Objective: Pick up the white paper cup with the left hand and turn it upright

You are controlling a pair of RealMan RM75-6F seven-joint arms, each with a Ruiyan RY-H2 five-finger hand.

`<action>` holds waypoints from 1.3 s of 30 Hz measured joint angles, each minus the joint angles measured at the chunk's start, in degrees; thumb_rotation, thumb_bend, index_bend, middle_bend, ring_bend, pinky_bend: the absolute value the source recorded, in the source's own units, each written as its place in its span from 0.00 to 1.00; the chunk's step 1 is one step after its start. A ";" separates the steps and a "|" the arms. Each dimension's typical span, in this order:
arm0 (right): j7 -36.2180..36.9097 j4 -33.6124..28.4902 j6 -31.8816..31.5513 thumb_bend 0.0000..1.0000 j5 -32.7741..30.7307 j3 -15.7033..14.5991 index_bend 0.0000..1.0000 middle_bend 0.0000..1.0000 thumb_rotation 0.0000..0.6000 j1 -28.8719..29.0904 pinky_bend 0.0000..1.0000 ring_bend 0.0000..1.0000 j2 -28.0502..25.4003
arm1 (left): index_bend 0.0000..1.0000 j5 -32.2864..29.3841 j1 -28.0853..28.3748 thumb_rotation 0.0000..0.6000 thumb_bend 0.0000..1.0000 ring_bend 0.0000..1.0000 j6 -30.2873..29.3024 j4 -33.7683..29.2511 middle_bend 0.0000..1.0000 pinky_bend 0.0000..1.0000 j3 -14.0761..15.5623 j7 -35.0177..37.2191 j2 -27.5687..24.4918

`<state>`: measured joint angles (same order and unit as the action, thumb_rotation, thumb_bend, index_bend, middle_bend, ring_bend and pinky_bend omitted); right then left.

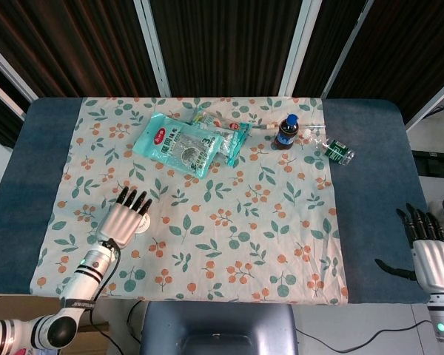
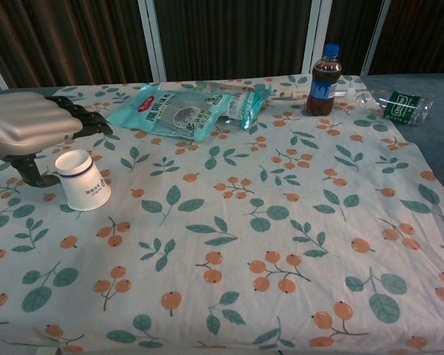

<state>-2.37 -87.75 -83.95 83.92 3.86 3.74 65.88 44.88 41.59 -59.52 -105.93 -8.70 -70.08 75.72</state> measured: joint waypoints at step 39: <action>1.66 2.03 0.69 0.00 0.31 -0.18 0.00 0.00 0.78 0.36 0.00 0.00 0.22 | 0.17 -12.09 12.08 1.00 0.46 0.00 -4.76 12.60 0.23 0.00 10.30 -4.58 8.73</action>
<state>-0.72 -85.72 -83.26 84.23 3.68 4.11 66.09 32.79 53.67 -64.28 -93.32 1.61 -74.66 84.44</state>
